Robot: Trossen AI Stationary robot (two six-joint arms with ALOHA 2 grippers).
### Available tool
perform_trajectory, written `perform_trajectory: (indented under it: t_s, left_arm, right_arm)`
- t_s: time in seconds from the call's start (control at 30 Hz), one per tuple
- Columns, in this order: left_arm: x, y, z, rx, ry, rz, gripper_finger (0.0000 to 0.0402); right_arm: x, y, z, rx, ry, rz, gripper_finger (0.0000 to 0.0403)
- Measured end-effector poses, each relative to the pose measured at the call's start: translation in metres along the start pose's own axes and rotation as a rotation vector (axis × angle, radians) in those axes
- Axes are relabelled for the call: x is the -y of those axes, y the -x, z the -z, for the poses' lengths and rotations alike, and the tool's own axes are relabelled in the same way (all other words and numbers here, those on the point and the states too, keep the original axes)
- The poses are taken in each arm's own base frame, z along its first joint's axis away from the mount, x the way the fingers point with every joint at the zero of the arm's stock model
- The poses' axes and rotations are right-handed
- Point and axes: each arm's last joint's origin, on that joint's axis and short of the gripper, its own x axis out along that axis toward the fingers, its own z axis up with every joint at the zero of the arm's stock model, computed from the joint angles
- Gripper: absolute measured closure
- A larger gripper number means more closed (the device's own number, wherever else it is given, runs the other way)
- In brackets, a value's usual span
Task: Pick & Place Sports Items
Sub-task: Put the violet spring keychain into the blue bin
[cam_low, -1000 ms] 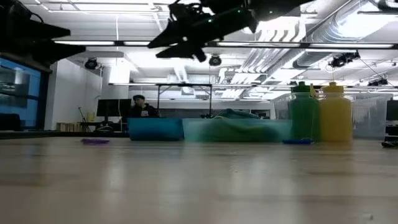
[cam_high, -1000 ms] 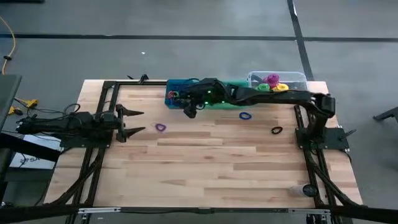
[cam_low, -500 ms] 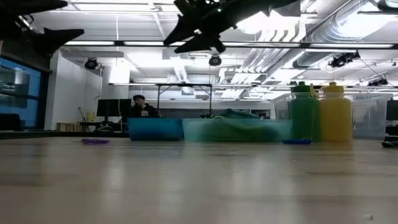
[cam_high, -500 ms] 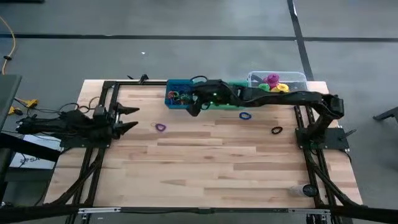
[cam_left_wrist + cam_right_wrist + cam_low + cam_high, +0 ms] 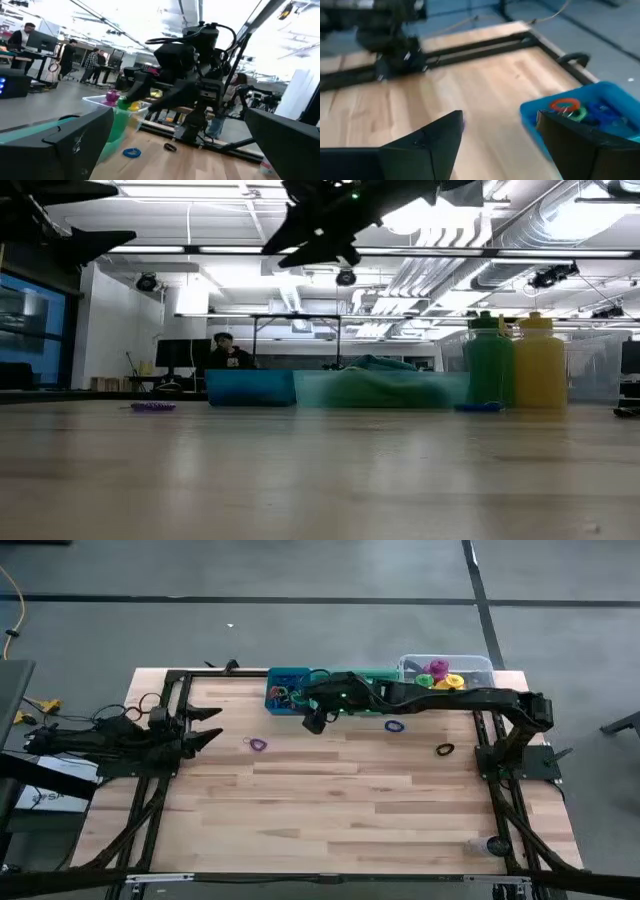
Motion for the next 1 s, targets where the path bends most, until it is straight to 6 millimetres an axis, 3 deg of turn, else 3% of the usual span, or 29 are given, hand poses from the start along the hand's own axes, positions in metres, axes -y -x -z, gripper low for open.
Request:
perform_trajectory:
  t_s: [0.23, 0.53, 0.77, 1.0]
  left_arm:
    - [0.01, -0.018, -0.016, -0.282, -0.105, -0.054, 0.0034]
    - [0.033, -0.067, -0.023, -0.684, -0.22, -0.086, 0.0034]
    - [0.039, -0.097, -0.001, -0.927, -0.164, -0.051, 0.0034]
    - [0.008, -0.109, 0.034, -1.217, -0.041, -0.189, 0.0034]
  right_arm:
    - [-0.001, 0.018, 0.007, -0.145, 0.019, -0.087, 0.0199]
    - [-0.007, 0.042, 0.006, -0.202, 0.081, -0.112, 0.0199]
    - [-0.007, 0.059, 0.004, -0.214, 0.085, -0.137, 0.0199]
    - [-0.006, 0.072, -0.003, -0.177, 0.115, -0.141, 0.0199]
